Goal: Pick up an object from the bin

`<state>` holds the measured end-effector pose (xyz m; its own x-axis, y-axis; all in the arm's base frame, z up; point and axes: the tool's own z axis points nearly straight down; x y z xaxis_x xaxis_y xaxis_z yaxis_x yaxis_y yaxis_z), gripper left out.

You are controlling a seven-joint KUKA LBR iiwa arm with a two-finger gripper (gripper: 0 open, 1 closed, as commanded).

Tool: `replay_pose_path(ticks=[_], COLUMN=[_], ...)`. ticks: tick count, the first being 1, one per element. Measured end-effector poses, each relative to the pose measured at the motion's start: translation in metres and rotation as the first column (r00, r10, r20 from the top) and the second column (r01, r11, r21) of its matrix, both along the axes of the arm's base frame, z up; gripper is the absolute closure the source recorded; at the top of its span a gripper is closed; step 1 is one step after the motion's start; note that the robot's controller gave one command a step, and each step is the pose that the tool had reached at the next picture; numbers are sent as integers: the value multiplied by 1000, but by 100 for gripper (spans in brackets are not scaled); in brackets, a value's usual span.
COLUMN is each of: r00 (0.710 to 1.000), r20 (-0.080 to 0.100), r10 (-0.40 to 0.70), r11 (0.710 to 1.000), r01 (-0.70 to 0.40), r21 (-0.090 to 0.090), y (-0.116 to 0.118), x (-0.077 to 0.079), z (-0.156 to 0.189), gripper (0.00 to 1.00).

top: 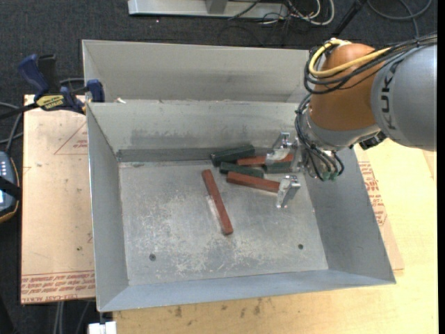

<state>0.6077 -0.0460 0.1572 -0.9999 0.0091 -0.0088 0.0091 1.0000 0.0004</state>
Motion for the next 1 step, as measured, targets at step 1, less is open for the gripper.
replay_pose_path(ticks=[1], r00=[996], r20=[21], r10=[87], r11=[996], r01=[-87], r21=[-3], y=[6], x=[22], z=[-74], gripper=[100])
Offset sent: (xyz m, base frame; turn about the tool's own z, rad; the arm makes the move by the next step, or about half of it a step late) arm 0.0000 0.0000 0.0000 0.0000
